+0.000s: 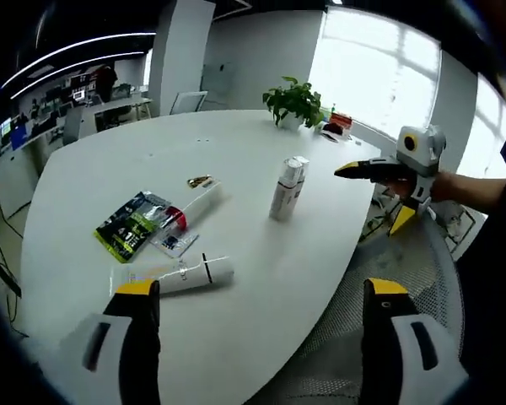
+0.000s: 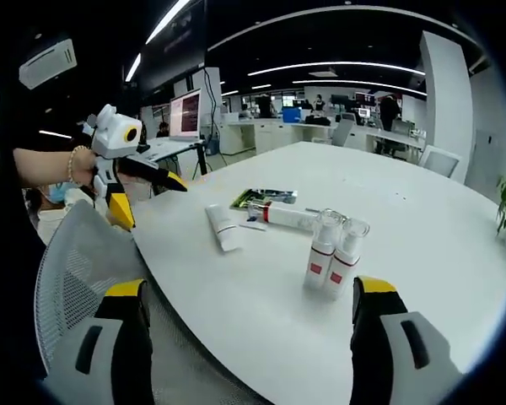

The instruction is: Arrange the skincare products in the storage area until every visible bottle or jar stands upright without overlapping.

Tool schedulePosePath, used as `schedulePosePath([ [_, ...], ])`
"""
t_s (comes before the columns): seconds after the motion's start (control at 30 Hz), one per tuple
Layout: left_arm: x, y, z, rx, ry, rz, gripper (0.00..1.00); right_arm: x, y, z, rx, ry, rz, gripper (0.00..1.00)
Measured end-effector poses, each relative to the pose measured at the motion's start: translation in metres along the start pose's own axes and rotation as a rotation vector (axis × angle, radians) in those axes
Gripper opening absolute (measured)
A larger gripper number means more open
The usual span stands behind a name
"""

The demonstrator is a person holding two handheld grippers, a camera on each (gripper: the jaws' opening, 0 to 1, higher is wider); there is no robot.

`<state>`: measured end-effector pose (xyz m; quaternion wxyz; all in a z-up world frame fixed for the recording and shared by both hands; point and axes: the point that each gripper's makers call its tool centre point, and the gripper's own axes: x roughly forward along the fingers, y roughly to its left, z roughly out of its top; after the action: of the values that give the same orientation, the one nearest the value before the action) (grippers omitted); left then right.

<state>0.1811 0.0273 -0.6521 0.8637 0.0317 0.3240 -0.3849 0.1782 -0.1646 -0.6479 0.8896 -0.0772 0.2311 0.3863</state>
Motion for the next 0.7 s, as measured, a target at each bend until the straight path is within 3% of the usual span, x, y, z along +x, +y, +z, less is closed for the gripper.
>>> schedulePosePath([
  [0.3,-0.01,0.005,-0.006,-0.039,-0.027,0.039,0.99,-0.002,0.0,0.001,-0.01,0.004,-0.003,0.99],
  [0.7,-0.008,0.003,-0.024,-0.072,-0.016,0.042,0.98,-0.006,-0.009,0.008,-0.052,0.028,-0.008,0.99],
])
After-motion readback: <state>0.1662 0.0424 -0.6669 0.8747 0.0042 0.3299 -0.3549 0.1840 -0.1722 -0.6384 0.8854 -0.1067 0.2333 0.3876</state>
